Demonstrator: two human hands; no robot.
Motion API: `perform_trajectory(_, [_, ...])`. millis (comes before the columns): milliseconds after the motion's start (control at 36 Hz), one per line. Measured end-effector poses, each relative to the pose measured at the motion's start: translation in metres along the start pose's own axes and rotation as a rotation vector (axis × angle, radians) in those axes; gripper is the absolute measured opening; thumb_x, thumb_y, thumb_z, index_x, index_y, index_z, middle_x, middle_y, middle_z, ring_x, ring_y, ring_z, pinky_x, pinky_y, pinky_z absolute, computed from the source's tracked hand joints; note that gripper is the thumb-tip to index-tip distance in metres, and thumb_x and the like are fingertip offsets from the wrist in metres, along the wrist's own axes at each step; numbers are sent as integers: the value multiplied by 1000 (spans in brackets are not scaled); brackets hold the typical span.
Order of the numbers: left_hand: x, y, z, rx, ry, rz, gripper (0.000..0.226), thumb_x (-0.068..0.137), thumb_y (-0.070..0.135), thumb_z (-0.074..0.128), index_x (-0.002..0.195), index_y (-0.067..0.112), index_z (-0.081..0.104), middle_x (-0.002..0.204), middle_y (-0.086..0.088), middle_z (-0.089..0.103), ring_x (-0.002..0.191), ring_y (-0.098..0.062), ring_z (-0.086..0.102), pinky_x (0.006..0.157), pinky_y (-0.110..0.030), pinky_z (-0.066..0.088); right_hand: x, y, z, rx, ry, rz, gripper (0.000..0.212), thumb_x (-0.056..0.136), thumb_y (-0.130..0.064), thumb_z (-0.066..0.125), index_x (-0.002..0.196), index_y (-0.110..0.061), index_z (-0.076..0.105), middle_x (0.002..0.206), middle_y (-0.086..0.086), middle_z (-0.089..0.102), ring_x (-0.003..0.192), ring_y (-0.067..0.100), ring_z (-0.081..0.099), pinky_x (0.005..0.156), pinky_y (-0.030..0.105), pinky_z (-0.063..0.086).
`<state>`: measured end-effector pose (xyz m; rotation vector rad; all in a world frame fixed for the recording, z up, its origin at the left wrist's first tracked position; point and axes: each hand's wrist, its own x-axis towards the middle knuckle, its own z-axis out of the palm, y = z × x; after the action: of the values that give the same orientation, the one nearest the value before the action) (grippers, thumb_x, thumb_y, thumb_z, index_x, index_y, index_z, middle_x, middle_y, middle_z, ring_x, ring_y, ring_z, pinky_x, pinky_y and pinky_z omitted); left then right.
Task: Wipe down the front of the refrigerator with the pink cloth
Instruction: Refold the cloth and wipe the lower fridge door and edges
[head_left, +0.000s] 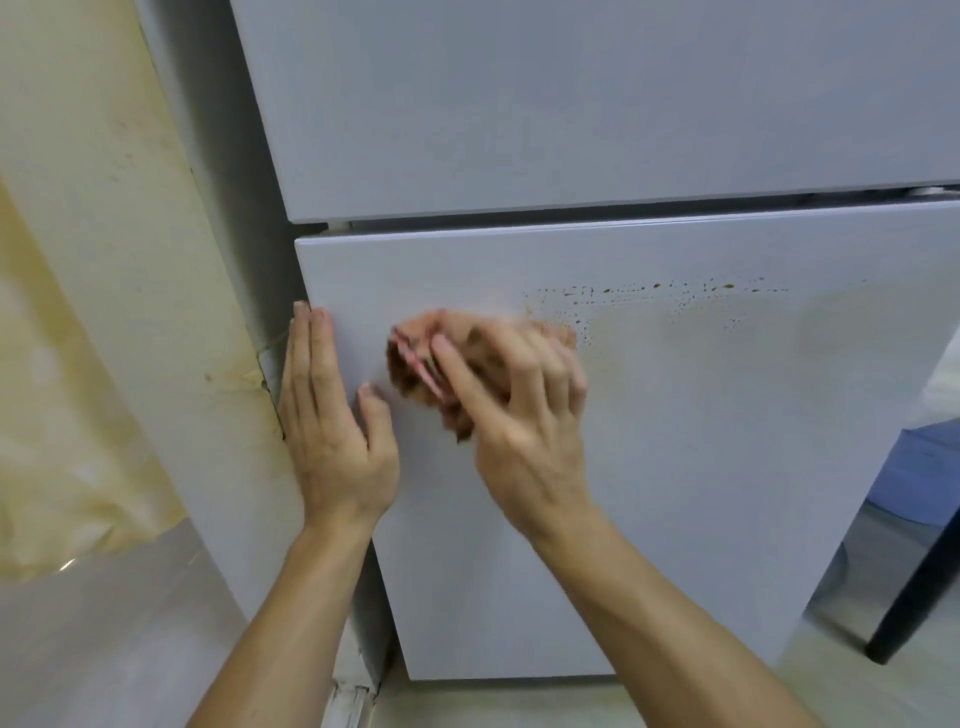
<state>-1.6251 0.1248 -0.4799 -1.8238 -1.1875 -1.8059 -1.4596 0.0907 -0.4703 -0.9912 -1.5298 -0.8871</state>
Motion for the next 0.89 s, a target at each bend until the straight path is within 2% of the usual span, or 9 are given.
perform_trajectory(28, [0, 0, 0, -2, 3, 0, 66, 99, 9, 44, 162, -1, 26, 170, -9, 21, 160, -26, 22, 130, -51, 22, 14, -1, -1, -21, 45, 38, 46, 100, -6, 63, 141, -27, 67, 142, 2, 41, 133, 25, 43, 113, 39, 32])
perform_trajectory(83, [0, 0, 0, -1, 8, 4, 66, 99, 6, 45, 161, -2, 25, 170, -10, 22, 160, -27, 22, 130, -52, 22, 33, -2, -2, -41, 103, 80, 45, 103, -5, 54, 138, -28, 69, 130, 0, 40, 120, 23, 43, 99, 38, 35])
perform_trajectory(167, [0, 0, 0, 14, 18, 21, 66, 99, 4, 46, 161, -3, 26, 170, -13, 20, 160, -30, 21, 130, -53, 21, 33, -5, 3, -37, 108, 91, 47, 108, -6, 38, 138, -27, 68, 123, 1, 40, 111, 24, 43, 90, 39, 40])
perform_trajectory(306, [-2, 1, 3, 84, 42, 76, 71, 91, -3, 45, 160, -4, 29, 170, -16, 18, 161, -36, 17, 131, -52, 14, -35, -10, 12, -5, -7, 33, 45, 104, -6, 52, 139, -31, 68, 119, 0, 44, 104, 24, 48, 87, 37, 42])
perform_trajectory(389, [-8, 3, 7, 99, 37, 106, 63, 98, 2, 43, 159, -5, 30, 170, -20, 23, 160, -38, 18, 131, -53, 14, -81, -1, 9, -33, -109, -49, 47, 105, -5, 48, 134, -32, 70, 118, -2, 46, 104, 21, 49, 83, 34, 41])
perform_trajectory(528, [-16, 6, 12, 98, -8, 140, 65, 97, 5, 47, 159, -6, 30, 169, -25, 25, 160, -41, 15, 130, -59, 16, -91, 11, 2, -44, -188, -114, 53, 93, 0, 60, 134, -32, 71, 120, -2, 45, 107, 19, 48, 83, 33, 41])
perform_trajectory(583, [-16, 5, 13, 81, -16, 139, 65, 98, 11, 45, 159, -6, 29, 169, -25, 24, 160, -40, 13, 130, -59, 15, -80, 13, -1, -35, -167, -98, 52, 93, -1, 62, 135, -32, 70, 119, -1, 44, 107, 20, 48, 83, 34, 42])
perform_trajectory(750, [-14, 5, 12, 52, 0, 141, 59, 103, 17, 36, 156, -9, 34, 166, -27, 28, 159, -42, 17, 129, -61, 17, 6, 19, -13, 1, 16, 141, 50, 98, -2, 54, 141, -27, 66, 122, 2, 41, 111, 26, 45, 92, 41, 44])
perform_trajectory(889, [-16, 12, 17, 75, 39, 109, 58, 102, 13, 39, 156, -8, 34, 167, -26, 28, 159, -41, 17, 128, -61, 19, 57, 11, -20, 72, 75, 235, 53, 95, -3, 45, 138, -22, 69, 117, 13, 60, 106, 25, 41, 88, 45, 46])
